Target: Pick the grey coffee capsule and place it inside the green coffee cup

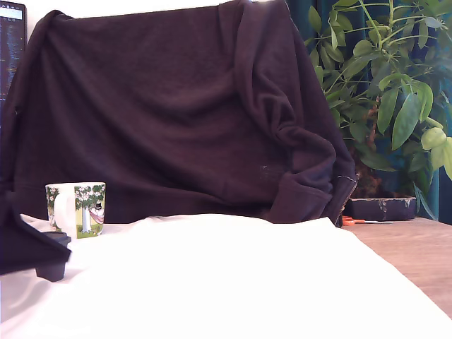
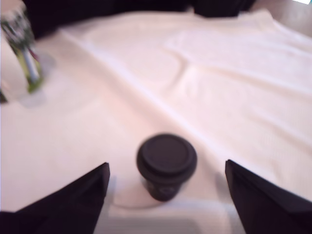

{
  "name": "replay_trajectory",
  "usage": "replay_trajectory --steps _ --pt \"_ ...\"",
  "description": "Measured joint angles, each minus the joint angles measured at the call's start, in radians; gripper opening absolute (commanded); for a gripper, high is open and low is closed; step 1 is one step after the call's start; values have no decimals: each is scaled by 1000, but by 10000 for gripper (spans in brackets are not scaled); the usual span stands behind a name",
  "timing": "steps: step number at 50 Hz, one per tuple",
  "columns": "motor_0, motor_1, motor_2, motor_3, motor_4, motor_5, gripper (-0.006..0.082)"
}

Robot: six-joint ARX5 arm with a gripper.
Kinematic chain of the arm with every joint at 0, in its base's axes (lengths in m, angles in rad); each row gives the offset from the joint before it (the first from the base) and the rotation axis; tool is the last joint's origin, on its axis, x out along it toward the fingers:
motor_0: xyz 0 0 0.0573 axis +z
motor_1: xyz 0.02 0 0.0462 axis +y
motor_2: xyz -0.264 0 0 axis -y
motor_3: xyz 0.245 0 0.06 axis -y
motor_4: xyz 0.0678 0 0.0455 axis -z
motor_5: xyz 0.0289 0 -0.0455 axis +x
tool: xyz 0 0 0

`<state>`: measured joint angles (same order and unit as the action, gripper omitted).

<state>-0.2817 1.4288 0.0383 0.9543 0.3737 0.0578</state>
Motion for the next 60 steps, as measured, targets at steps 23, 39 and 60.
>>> replay_trajectory --steps 23,39,60 --pt "-23 190 121 12 4 18 106" --pt "-23 191 121 125 10 -3 73" --pt "-18 191 339 267 8 -27 73"
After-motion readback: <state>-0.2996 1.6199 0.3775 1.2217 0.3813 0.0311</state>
